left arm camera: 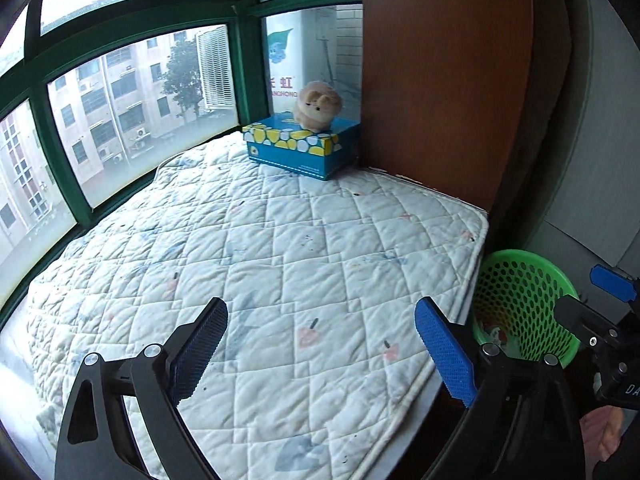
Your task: Collect trash
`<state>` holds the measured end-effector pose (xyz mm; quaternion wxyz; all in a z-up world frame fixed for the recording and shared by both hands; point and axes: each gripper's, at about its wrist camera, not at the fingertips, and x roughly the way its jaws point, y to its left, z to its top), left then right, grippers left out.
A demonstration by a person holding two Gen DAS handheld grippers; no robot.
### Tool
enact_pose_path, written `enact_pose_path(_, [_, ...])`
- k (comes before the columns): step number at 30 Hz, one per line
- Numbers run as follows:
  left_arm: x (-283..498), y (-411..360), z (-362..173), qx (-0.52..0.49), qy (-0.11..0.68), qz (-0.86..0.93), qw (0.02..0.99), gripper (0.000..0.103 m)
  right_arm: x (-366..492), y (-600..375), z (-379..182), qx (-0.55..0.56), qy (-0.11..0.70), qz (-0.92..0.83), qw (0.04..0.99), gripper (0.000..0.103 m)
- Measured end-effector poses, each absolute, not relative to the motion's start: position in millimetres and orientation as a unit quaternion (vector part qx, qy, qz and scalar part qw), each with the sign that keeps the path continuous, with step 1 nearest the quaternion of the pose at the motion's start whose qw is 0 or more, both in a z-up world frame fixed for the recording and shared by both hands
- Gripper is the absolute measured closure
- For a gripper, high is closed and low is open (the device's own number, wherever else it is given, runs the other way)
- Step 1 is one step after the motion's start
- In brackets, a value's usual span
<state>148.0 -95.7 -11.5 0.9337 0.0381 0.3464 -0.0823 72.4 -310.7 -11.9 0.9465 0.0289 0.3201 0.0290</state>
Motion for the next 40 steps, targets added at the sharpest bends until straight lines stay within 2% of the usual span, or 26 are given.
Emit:
enact_pose_path(10, [140, -63, -6, 0.017, 0.337, -0.045, 0.940, 0.012, 76, -283, -6, 0.021, 0.312, 0.045, 0.949, 0.005])
enact_pose_path(40, [131, -44, -5, 0.003, 0.329, -0.023, 0.944, 0.012, 74, -268, -6, 0.020, 0.306, 0.057, 0.950, 0.005])
